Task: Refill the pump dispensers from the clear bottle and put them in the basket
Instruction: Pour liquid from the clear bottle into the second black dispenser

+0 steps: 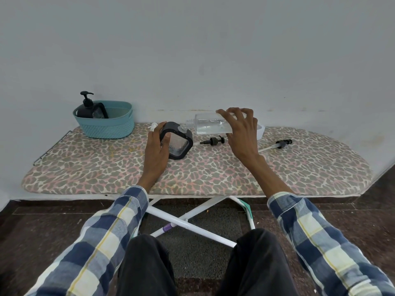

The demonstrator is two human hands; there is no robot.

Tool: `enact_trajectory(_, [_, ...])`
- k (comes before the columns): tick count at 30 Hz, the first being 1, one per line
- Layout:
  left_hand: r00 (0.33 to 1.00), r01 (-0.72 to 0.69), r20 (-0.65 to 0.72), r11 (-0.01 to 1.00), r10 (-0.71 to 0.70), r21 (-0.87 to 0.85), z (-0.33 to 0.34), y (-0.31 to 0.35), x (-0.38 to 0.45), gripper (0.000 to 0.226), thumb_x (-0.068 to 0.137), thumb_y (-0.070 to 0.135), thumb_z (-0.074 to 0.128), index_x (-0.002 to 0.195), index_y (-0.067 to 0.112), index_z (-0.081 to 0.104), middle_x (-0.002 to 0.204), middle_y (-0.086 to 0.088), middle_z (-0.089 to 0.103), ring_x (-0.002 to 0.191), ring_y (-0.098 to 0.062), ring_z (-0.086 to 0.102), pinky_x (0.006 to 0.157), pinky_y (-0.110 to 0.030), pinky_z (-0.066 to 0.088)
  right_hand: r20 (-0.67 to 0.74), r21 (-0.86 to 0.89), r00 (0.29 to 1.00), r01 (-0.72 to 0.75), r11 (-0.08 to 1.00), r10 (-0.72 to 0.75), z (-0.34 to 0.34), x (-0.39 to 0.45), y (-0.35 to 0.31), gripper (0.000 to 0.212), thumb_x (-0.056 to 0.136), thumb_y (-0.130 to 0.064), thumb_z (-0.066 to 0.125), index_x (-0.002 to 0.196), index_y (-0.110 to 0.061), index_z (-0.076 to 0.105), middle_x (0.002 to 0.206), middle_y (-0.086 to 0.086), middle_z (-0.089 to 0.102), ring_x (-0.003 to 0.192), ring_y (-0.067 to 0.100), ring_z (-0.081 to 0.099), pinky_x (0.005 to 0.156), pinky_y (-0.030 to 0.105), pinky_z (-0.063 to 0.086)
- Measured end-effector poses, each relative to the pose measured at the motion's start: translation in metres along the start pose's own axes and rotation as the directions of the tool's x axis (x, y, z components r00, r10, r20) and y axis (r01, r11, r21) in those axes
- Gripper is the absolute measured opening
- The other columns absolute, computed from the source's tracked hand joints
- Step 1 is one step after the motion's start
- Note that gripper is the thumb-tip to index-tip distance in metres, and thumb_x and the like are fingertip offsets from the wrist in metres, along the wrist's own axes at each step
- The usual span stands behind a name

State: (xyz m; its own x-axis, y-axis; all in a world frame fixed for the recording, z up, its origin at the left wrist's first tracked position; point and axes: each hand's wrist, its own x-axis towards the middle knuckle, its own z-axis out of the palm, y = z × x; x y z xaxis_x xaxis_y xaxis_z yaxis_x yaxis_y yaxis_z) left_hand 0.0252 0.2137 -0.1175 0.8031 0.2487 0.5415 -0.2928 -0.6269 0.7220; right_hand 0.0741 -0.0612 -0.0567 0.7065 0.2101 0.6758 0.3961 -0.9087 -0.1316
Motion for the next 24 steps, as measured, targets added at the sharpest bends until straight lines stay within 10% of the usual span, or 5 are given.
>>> enact_trajectory(24, [1.0,0.01,0.01,1.0,-0.01,-0.023,0.001,-0.0043,0.0006,0.053,0.114,0.055,0.037,0.162,0.032,0.039,0.154,0.001,0.049,0.134,-0.006,0.048,0.11,-0.023,0.036,-0.002,-0.014,1.0,0.004,1.0,-0.004,-0.0028,0.0022,-0.0015,0.094,0.074,0.011,0.075,0.15,-0.038,0.052,0.145,-0.005,0.054,0.132,0.03,0.042,0.092,0.043,0.04])
